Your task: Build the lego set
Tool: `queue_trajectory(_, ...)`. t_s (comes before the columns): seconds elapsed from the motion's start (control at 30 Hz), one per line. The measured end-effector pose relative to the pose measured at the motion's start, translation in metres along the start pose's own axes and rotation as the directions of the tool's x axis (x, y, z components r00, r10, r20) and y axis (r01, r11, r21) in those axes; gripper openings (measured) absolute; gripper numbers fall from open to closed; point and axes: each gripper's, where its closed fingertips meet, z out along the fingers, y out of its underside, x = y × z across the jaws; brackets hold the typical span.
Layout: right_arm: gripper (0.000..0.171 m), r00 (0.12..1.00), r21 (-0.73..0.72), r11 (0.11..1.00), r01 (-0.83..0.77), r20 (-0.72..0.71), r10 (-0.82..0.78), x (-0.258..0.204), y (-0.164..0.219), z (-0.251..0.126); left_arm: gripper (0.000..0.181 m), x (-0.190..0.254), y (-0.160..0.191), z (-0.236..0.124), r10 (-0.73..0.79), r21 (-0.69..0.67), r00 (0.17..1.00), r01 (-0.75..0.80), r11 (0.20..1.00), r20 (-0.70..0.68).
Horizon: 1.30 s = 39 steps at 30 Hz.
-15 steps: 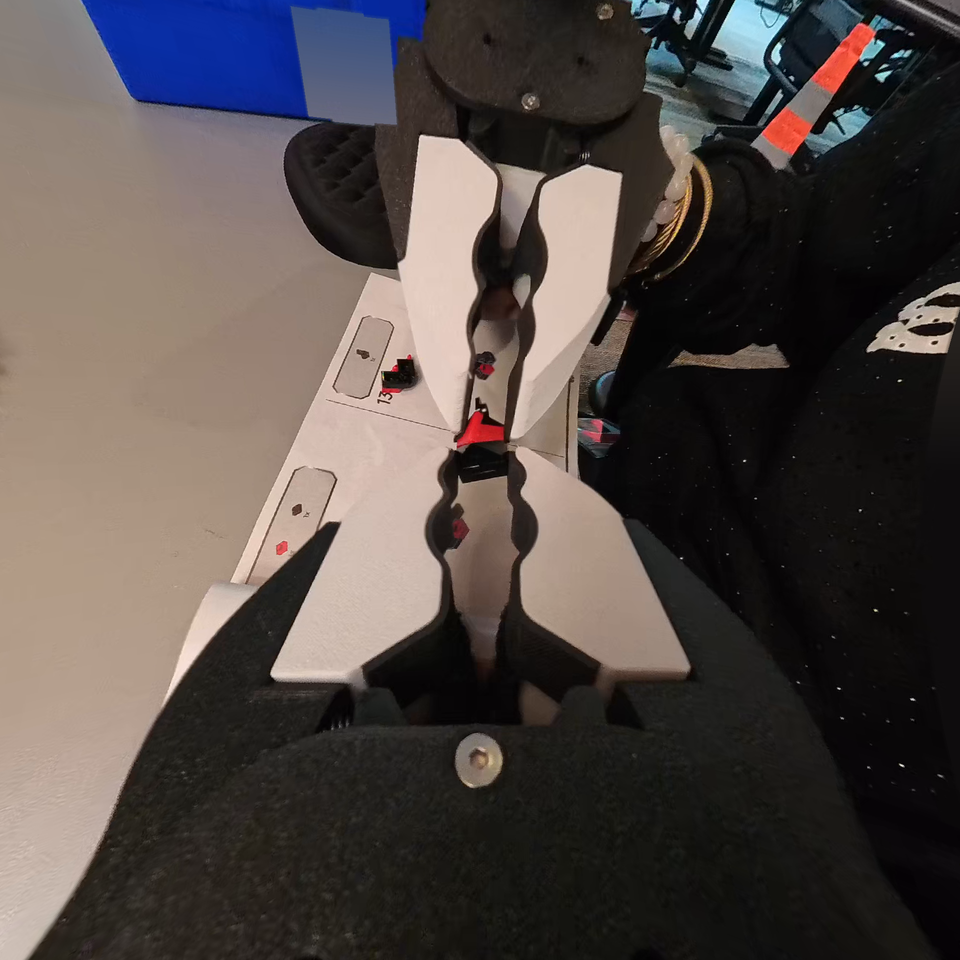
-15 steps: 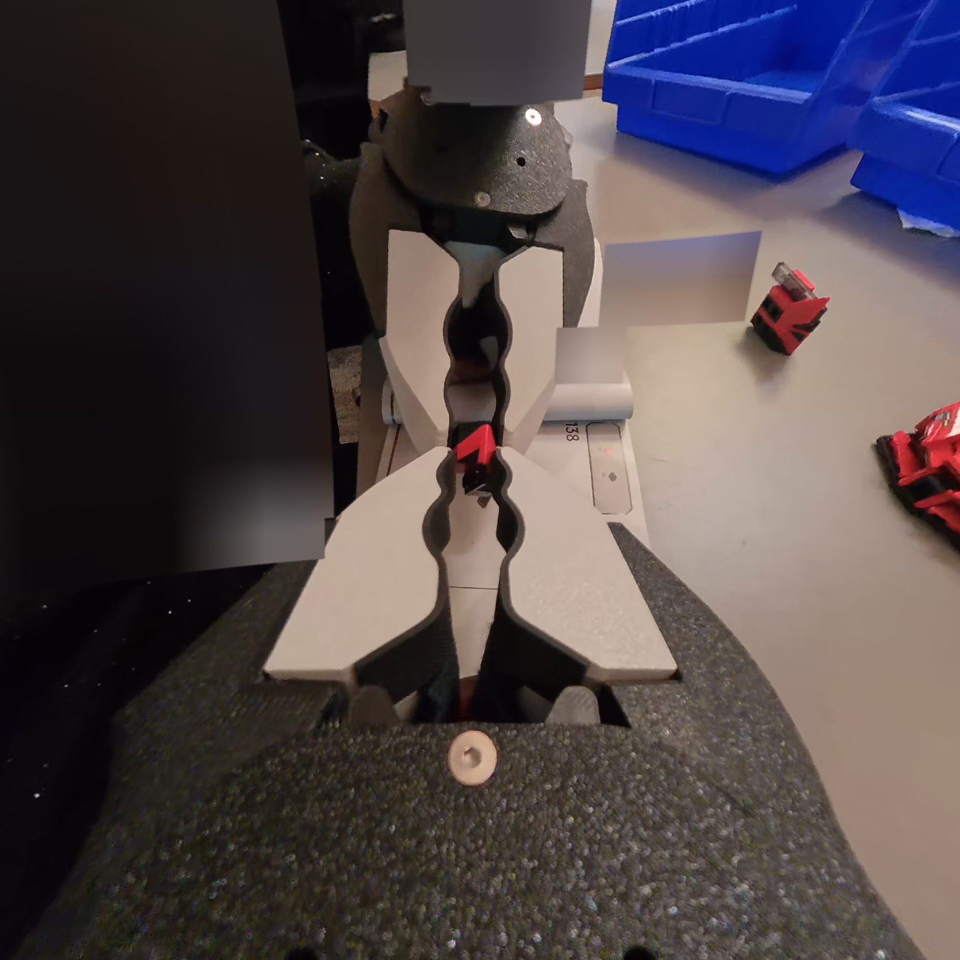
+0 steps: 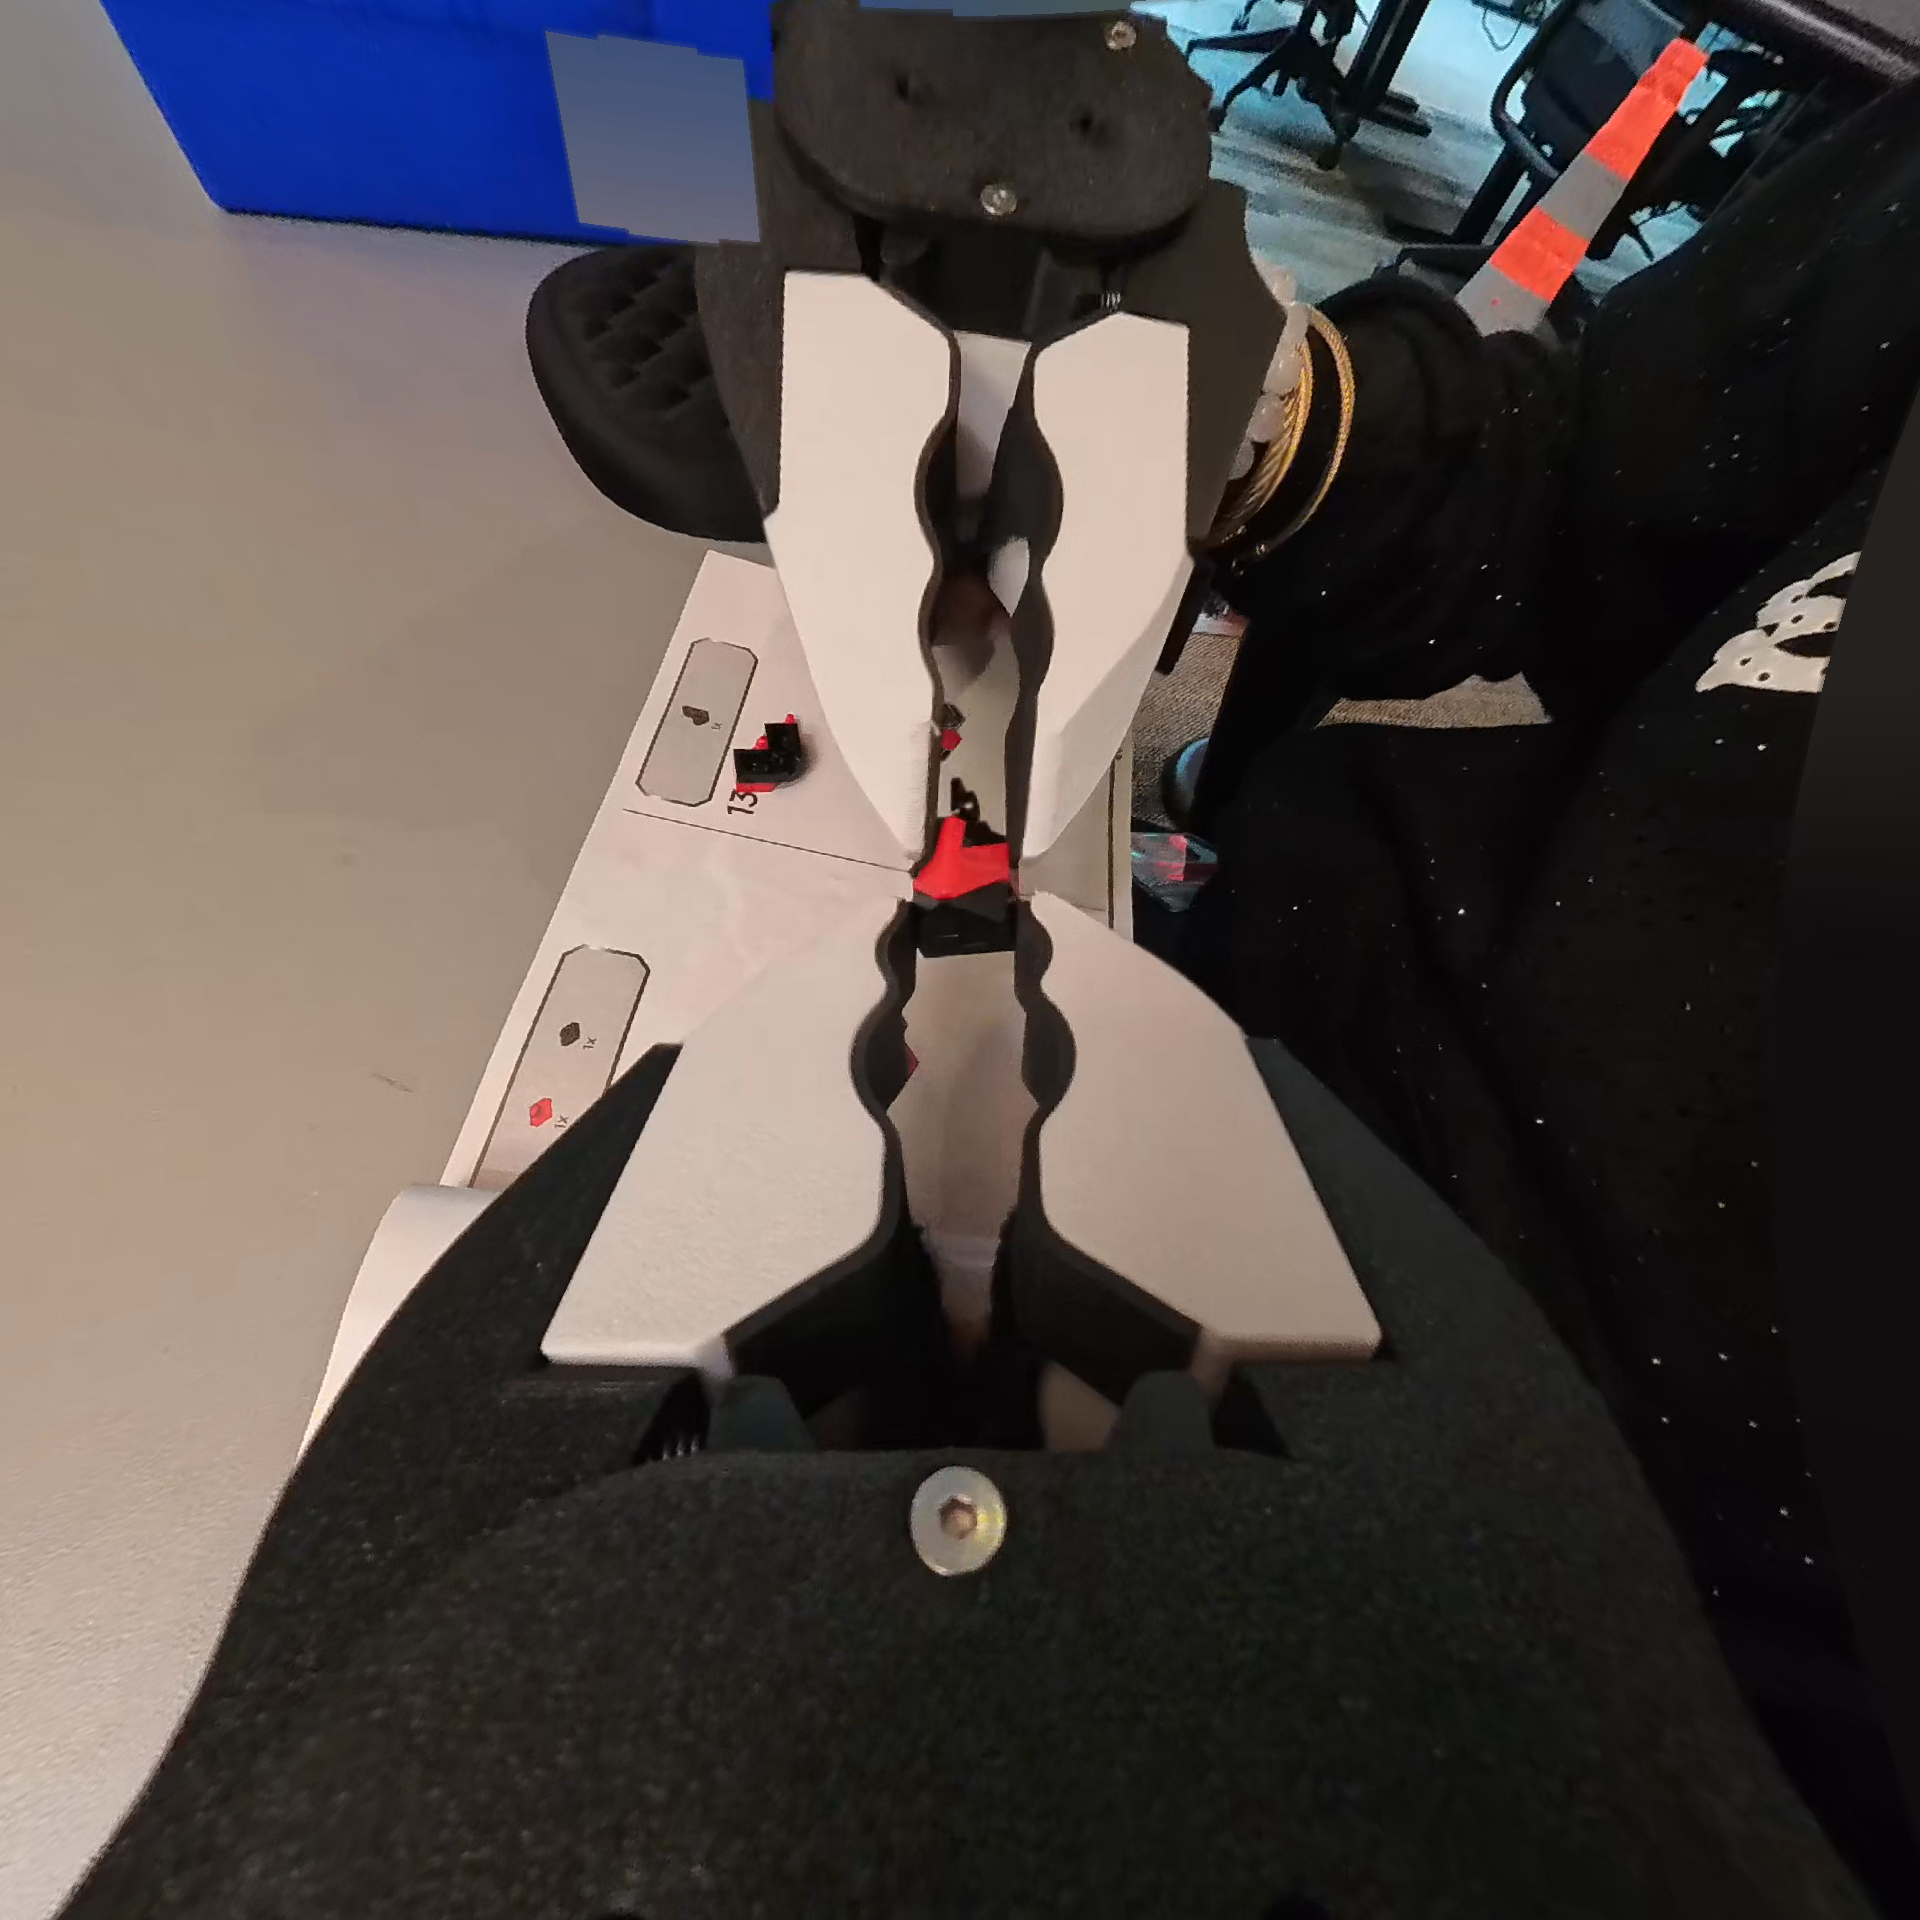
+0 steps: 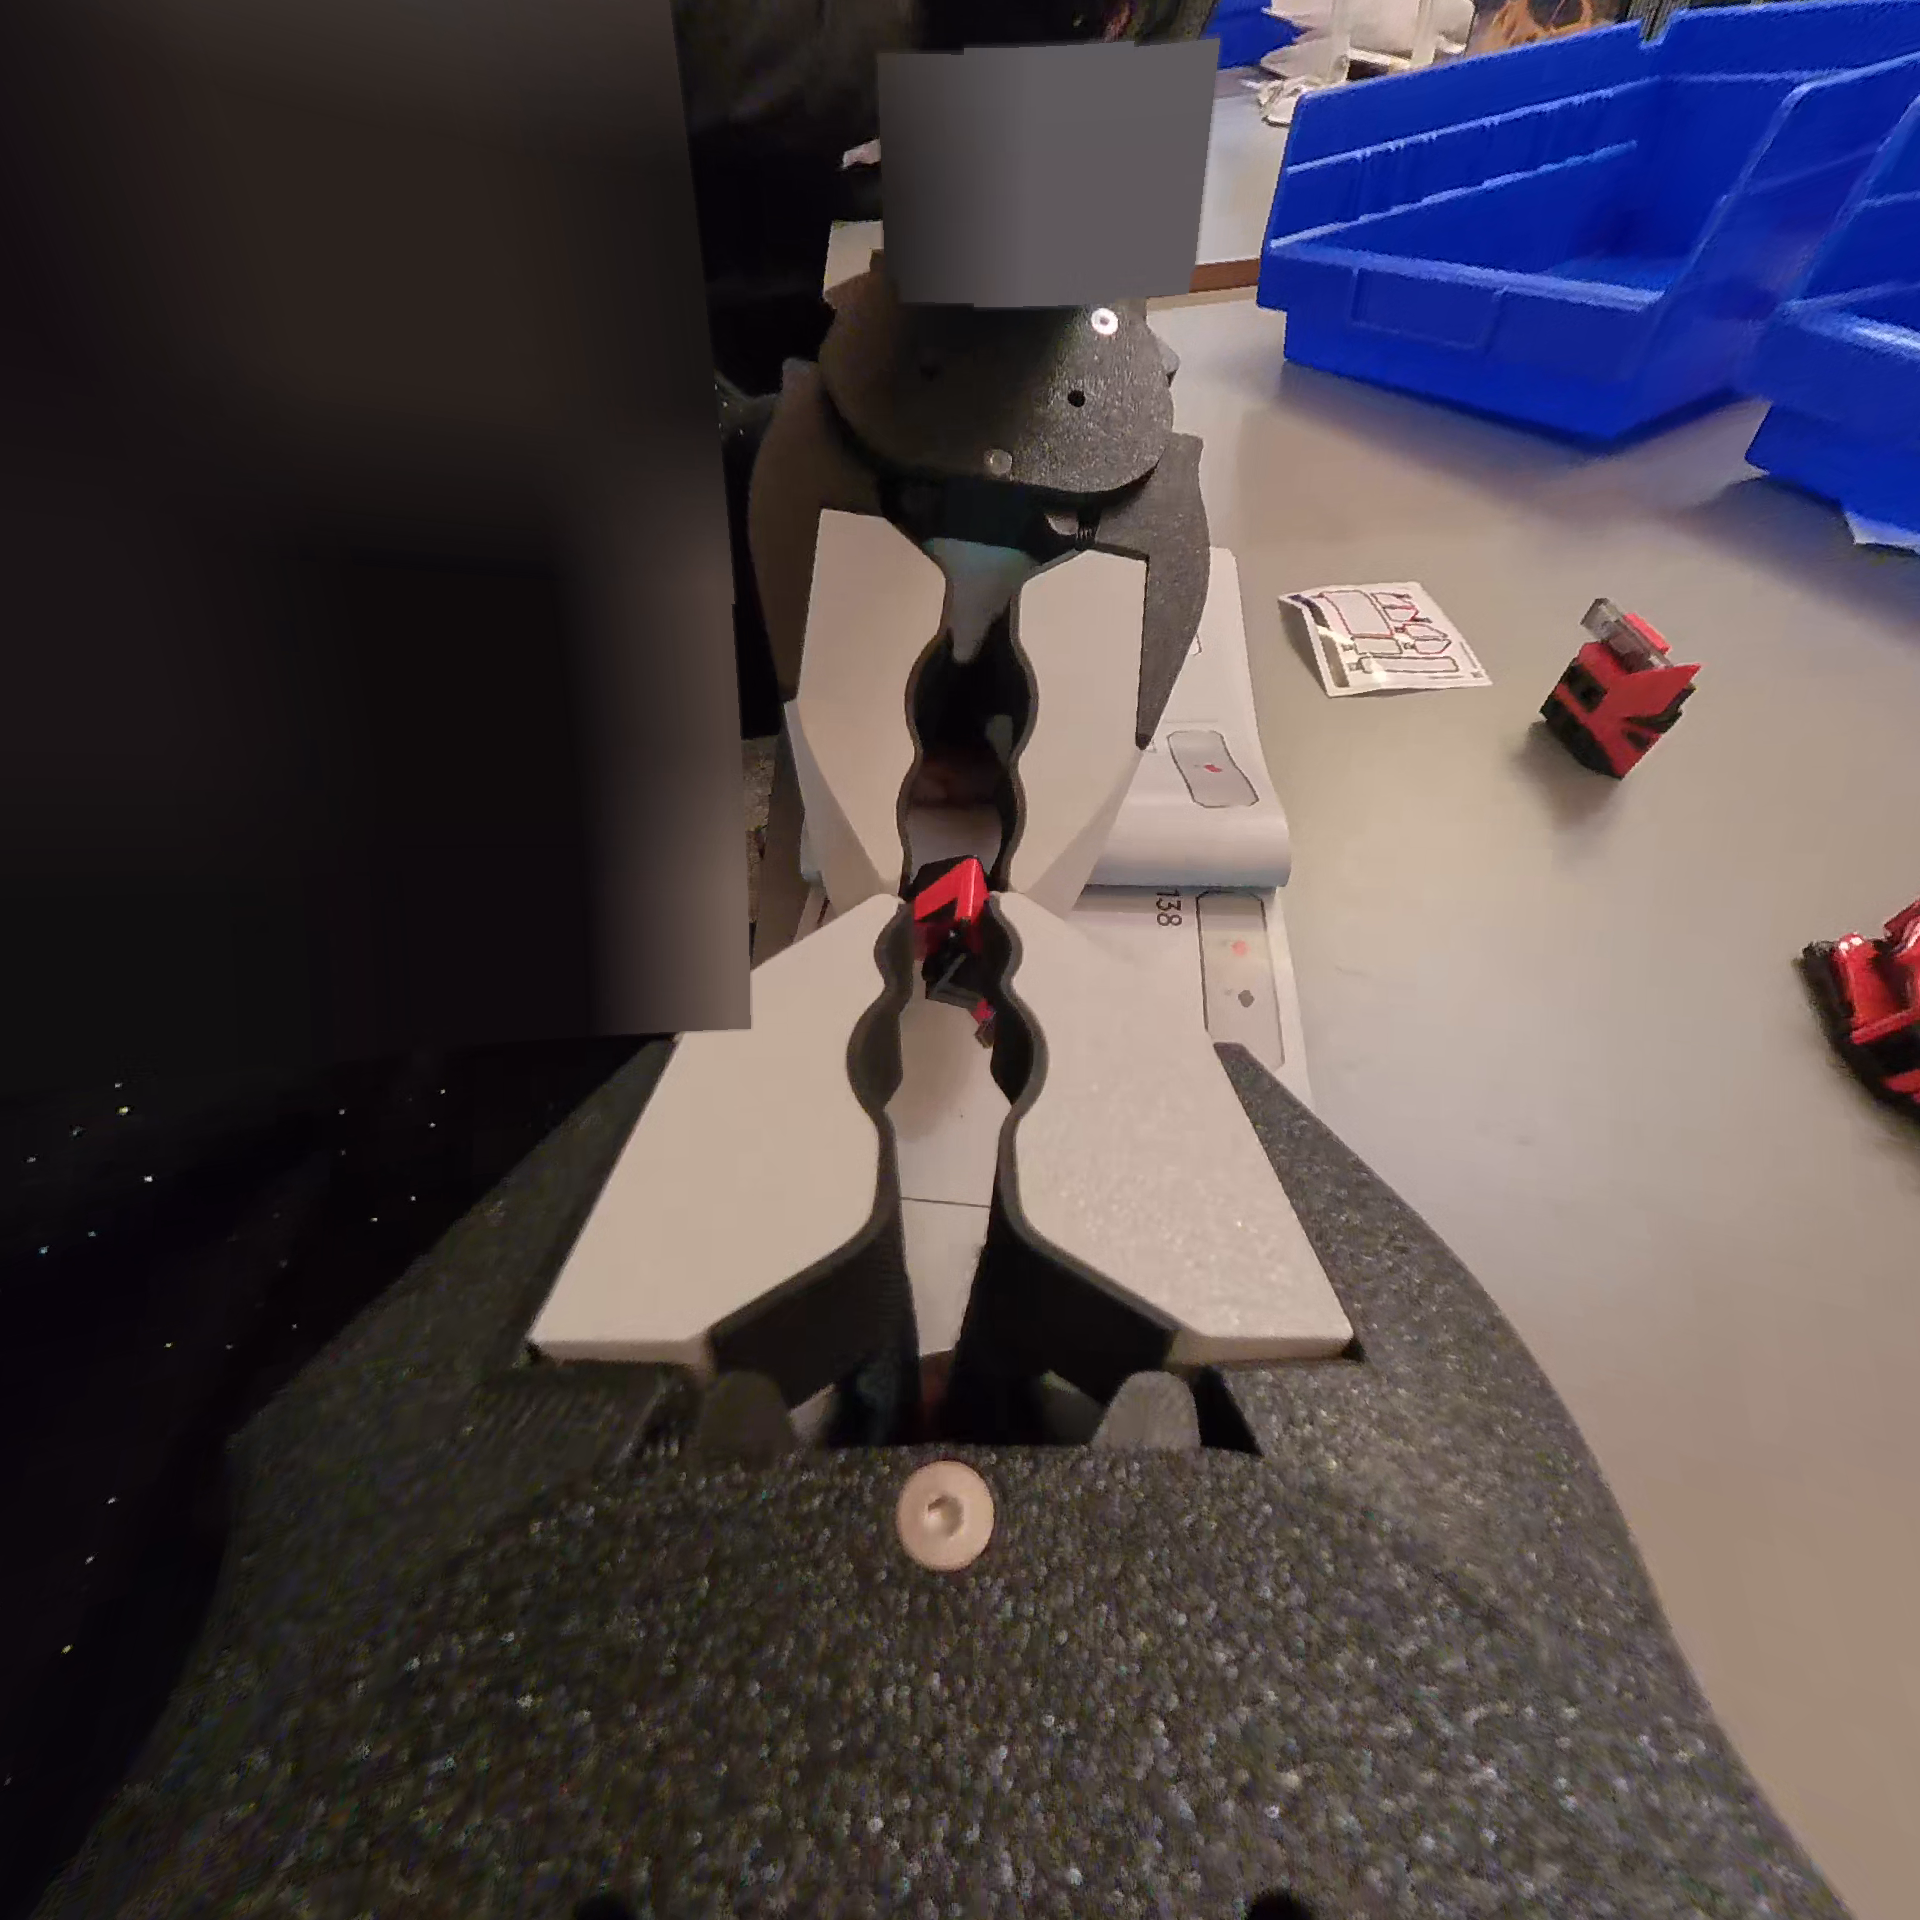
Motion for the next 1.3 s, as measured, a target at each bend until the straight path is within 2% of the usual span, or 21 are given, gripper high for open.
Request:
queue_trajectory(0.13,0.013,0.990,-0.037,0.990,0.135,-0.023,-0.136,-0.001,0.003,0.001,0.018,0.000,0.003,0.002,-0.027,-0.023,1.000,0.027,0.999,-0.009)
queue_trajectory(0.33,0.013,1.000,0.055,0.998,-0.012,0.007,0.012,0.002,-0.007,-0.002,0.018,0.001,-0.009,-0.004,-0.045,0.072,0.998,0.048,0.996,-0.040)
queue_trajectory(0.57,0.013,0.999,0.092,0.995,-0.046,0.006,0.045,0.004,-0.011,-0.005,0.020,0.000,-0.019,-0.015,-0.072,0.173,0.995,0.084,0.981,-0.074)
queue_trajectory(0.97,0.013,0.996,0.155,0.984,-0.091,0.021,0.088,0.006,-0.018,-0.009,0.019,0.000,-0.024,-0.022,-0.099,0.224,0.988,0.123,0.967,-0.116)
queue_trajectory(1.3,0.013,0.997,0.168,0.982,-0.083,0.016,0.082,0.004,-0.021,-0.008,0.016,0.001,-0.023,-0.020,-0.096,0.213,0.988,0.119,0.970,-0.118)
